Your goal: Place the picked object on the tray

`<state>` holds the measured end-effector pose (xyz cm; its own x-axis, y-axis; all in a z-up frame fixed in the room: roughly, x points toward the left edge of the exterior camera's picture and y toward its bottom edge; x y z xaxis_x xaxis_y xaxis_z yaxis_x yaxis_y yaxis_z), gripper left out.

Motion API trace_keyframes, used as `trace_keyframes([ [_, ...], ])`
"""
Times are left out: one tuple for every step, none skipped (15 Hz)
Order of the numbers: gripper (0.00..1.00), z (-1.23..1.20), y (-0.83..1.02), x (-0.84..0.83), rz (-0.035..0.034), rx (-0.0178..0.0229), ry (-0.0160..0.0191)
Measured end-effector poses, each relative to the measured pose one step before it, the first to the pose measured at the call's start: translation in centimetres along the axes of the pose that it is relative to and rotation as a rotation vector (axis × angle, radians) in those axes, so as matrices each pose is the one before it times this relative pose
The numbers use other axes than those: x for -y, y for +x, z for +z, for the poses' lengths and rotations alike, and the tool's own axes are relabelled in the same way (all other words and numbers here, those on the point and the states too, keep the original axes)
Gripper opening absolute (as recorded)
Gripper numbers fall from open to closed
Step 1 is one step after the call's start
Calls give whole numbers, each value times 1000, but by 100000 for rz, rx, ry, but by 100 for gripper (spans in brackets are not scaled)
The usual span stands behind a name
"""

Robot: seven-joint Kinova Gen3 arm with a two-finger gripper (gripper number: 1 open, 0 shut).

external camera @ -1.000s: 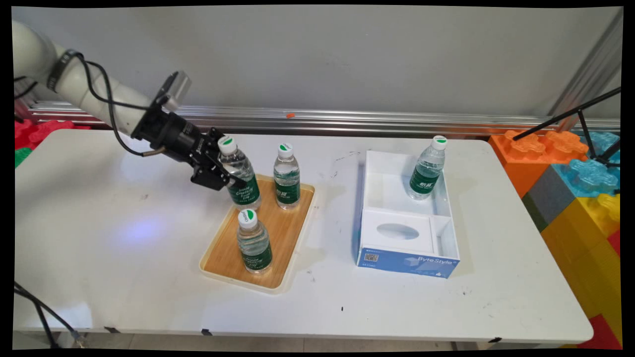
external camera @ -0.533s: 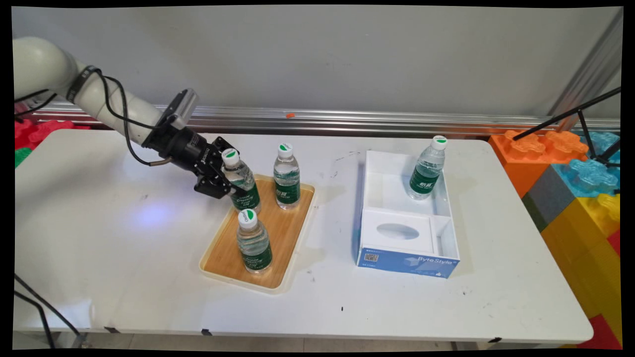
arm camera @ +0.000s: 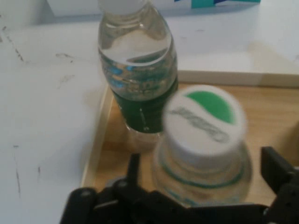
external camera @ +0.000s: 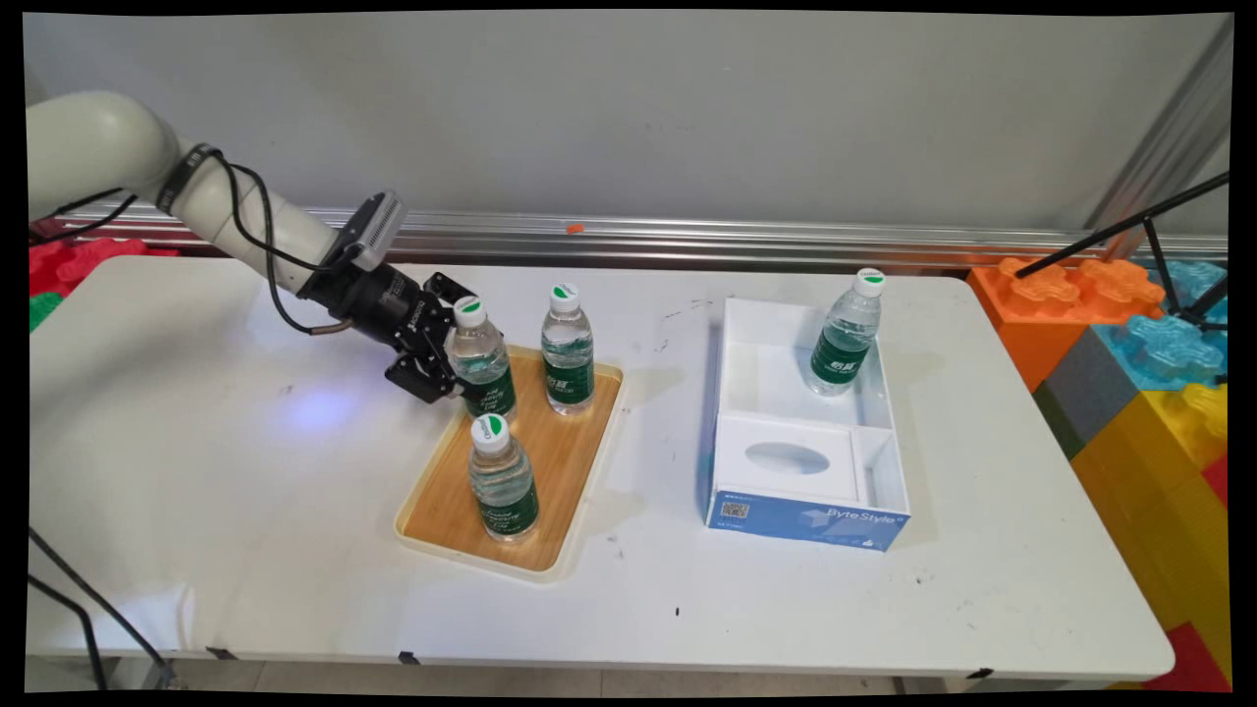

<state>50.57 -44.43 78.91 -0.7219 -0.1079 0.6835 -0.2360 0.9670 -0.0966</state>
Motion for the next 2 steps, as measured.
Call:
trace_keyframes([
  [100,144,-15,115,12,-6,53],
  [100,61,36,97,-270,-64,242],
])
